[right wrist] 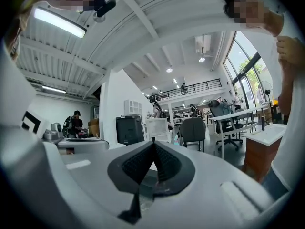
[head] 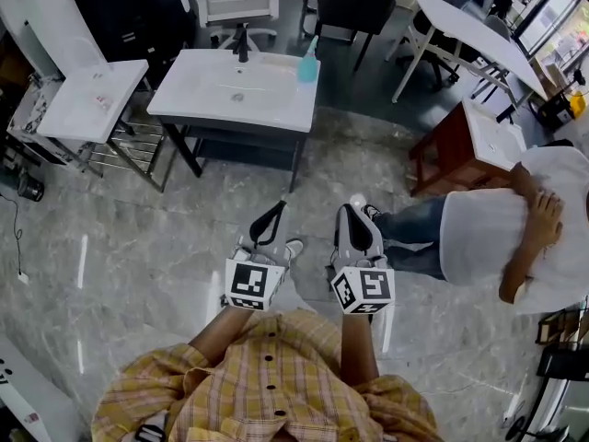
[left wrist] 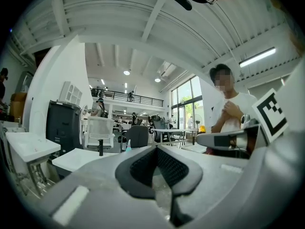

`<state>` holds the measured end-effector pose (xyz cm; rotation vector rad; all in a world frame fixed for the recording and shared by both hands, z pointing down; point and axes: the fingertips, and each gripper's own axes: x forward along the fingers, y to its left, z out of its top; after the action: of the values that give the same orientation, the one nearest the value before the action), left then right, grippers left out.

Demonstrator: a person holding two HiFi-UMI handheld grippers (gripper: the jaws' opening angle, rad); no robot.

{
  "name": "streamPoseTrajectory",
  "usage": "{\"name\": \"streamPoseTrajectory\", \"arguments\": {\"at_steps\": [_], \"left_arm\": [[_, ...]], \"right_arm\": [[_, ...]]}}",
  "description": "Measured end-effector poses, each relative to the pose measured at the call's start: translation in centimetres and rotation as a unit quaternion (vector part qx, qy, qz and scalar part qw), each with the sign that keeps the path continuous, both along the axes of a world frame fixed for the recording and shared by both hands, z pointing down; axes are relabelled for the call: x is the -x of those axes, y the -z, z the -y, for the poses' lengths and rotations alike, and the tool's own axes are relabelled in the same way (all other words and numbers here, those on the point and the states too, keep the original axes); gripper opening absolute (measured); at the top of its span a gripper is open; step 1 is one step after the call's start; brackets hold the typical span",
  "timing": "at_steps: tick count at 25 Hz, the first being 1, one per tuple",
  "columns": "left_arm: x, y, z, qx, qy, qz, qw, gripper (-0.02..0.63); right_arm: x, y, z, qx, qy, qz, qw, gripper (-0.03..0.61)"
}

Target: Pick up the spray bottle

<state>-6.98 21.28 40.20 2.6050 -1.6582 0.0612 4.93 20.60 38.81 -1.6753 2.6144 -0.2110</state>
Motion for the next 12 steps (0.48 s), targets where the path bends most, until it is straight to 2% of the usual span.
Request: {"name": "streamPoseTrajectory", "arguments": {"at_steps": [12], "left_arm": [[1.2,1.1,14.3,0.013,-0.015,0.001,0.9998,-0.003]], "right_arm": [[1.1,0.6,13.8,0.019,-0.017,-0.007,1.000,0.001]]}}
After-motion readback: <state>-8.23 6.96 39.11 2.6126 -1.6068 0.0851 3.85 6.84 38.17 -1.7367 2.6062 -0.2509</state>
